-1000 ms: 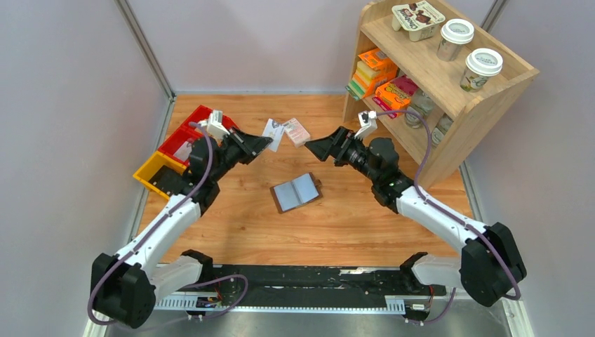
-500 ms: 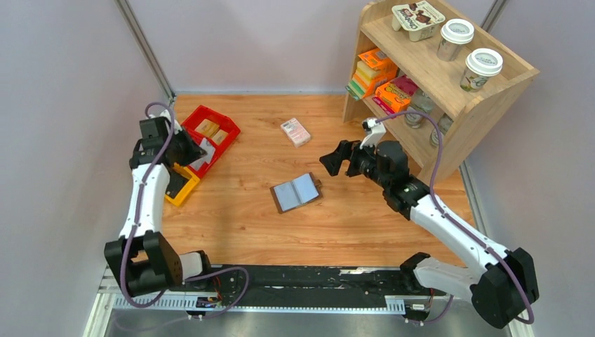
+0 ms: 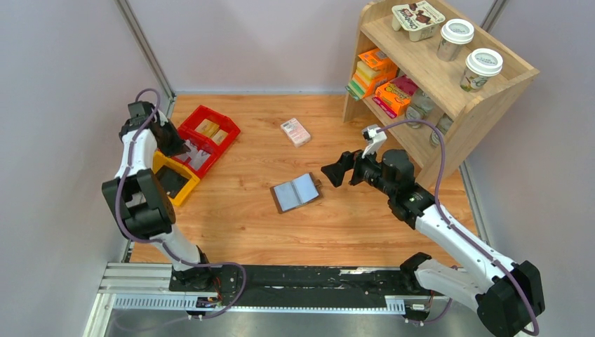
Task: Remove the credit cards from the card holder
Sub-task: Place the credit card in the storage box.
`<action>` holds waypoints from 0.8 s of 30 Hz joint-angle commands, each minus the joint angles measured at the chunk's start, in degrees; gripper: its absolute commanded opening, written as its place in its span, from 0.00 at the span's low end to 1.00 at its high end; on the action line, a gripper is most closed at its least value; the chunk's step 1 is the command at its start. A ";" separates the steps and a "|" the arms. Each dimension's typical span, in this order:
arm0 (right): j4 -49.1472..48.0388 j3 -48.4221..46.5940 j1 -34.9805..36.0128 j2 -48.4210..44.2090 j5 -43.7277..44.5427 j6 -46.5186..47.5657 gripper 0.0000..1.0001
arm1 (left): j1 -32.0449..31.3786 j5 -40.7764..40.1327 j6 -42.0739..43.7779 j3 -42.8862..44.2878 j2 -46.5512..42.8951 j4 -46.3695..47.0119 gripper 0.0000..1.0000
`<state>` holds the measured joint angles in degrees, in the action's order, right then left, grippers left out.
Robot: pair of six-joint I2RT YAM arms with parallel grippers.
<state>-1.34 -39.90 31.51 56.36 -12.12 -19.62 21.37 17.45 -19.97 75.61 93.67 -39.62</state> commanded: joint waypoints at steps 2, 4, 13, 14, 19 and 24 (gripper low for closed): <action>-2.79 -0.18 -0.13 -1.34 -1.07 1.69 1.00 | 0.34 3.45 0.37 10.06 9.76 -1.08 0.00; -2.79 0.00 -0.22 -1.43 -0.80 2.04 1.00 | 0.26 6.09 -1.12 11.48 12.40 -0.82 0.00; -2.87 -0.18 -0.13 -0.02 -0.80 2.57 1.00 | 0.34 10.41 -4.12 14.82 19.88 -1.87 0.01; -2.96 -0.18 -0.22 0.24 -0.97 2.57 1.00 | 0.34 10.32 -4.12 15.26 20.23 -2.74 0.03; -2.70 -0.62 -0.22 1.30 -1.42 2.57 1.00 | 0.34 7.87 -3.94 15.79 20.42 -3.54 0.21; -2.61 -1.32 -0.22 2.26 -2.55 3.18 1.00 | 0.26 4.08 -2.45 15.97 17.25 -5.82 0.38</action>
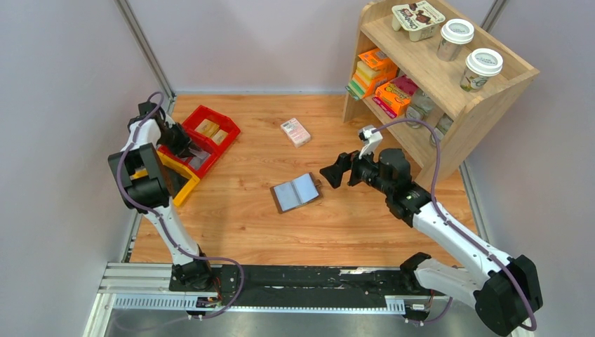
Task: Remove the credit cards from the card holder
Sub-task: Place the credit card in the storage box, then remove the credit card from the card holder.
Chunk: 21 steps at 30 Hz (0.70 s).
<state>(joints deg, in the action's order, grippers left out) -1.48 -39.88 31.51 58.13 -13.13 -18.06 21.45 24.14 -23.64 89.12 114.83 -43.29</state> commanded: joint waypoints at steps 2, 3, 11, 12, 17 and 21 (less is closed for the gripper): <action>-2.39 -1.78 -0.22 1.37 -2.34 1.46 1.00 | -0.27 -4.71 1.84 2.29 -6.01 -2.85 0.44; -2.22 -1.96 -0.22 1.81 -2.52 1.45 1.00 | -0.88 -6.28 2.19 2.20 -6.54 -3.46 0.45; 3.91 -5.90 -0.13 6.02 0.47 1.45 1.00 | -5.19 -19.47 5.71 -0.70 -14.88 -5.41 0.68; 5.15 -6.96 0.04 7.08 0.03 1.45 1.00 | -5.98 -21.40 6.06 -1.83 -16.98 -5.23 0.68; 8.85 -11.18 4.16 13.14 0.99 3.82 1.00 | -11.95 -23.35 7.64 -5.62 -22.62 -4.09 0.69; 9.82 -14.52 9.09 18.76 3.63 4.97 0.99 | -21.09 -23.97 7.65 -10.79 -28.15 -1.90 0.69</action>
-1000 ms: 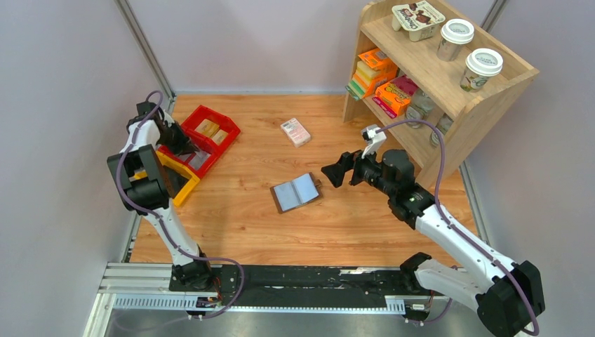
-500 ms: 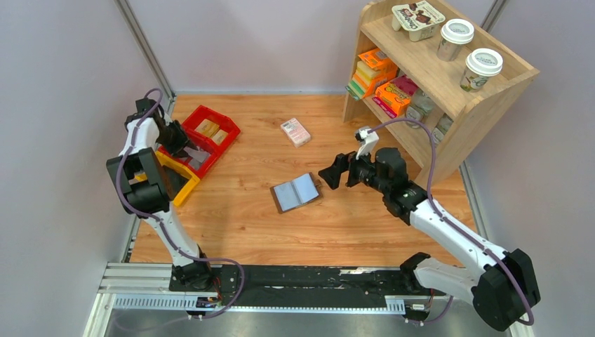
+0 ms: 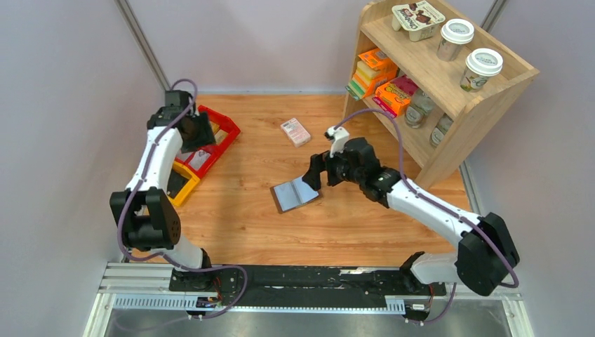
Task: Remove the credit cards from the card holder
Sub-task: Remove the credit card from the card holder.
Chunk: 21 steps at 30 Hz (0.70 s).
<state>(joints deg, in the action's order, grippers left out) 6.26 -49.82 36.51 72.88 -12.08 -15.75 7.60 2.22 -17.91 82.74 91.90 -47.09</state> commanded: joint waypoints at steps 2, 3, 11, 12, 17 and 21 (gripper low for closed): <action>3.40 -6.68 6.63 7.52 4.24 3.70 0.96 | -12.24 -2.04 1.39 -7.74 -9.00 3.40 0.69; 4.36 -8.17 7.86 9.54 5.04 4.40 0.95 | -14.60 -2.04 1.13 -8.81 -10.06 4.11 0.68; 11.13 -19.16 15.25 23.60 11.45 6.61 0.82 | -23.94 -3.10 -1.51 -20.59 -17.27 8.41 0.68; 11.92 -20.30 15.60 24.75 11.98 6.52 0.81 | -23.86 -2.58 -1.86 -22.60 -18.32 8.94 0.68; 13.77 -23.91 17.54 30.20 14.44 6.52 0.73 | -23.86 -0.55 -2.74 -28.59 -21.23 11.75 0.68; 16.58 -26.55 18.42 34.86 16.64 6.43 0.69 | -23.94 1.03 -3.44 -31.67 -22.64 13.34 0.68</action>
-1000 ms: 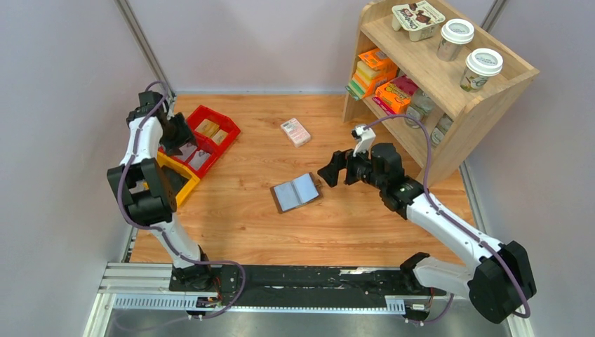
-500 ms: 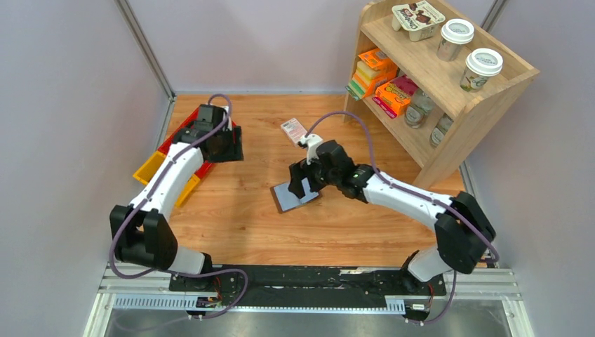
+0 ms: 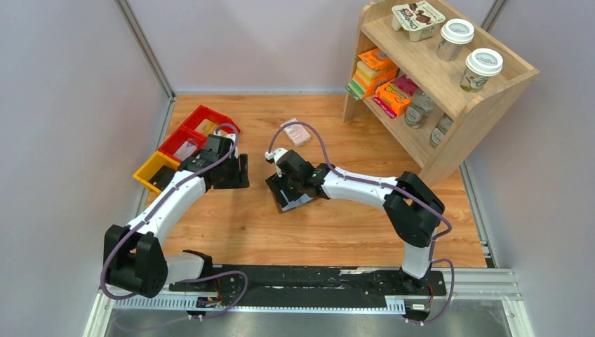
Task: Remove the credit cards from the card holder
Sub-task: Remove the credit card from the card holder.
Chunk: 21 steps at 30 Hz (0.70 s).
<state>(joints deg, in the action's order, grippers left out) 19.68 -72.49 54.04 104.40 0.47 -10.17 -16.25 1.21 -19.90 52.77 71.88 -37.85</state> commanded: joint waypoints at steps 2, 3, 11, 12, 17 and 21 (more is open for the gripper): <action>3.26 -4.07 1.07 4.58 4.54 0.77 0.68 | -0.10 3.18 -2.16 -2.76 -2.71 4.88 0.68; 2.82 -3.63 1.15 4.85 4.80 0.68 0.68 | -0.10 4.05 -2.51 -3.02 -2.71 5.41 0.68; 2.56 -2.40 1.33 7.83 6.21 0.95 0.69 | -0.10 5.82 -2.69 -3.64 -1.74 6.56 0.68; 2.82 -2.22 1.33 8.18 6.56 0.95 0.69 | -0.18 6.08 -2.69 -3.64 -1.65 6.56 0.68; 3.17 -0.82 1.33 9.33 8.76 1.56 0.65 | -0.01 7.31 -3.39 -3.47 -0.86 7.08 0.68; 1.94 0.94 1.24 8.63 7.53 1.74 0.55 | -0.18 8.63 -4.27 -3.82 -0.95 7.87 0.68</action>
<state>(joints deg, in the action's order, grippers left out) 21.52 -73.95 55.29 111.83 6.26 -9.93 -16.25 7.70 -22.87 49.01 71.05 -32.45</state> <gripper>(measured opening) 0.602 0.684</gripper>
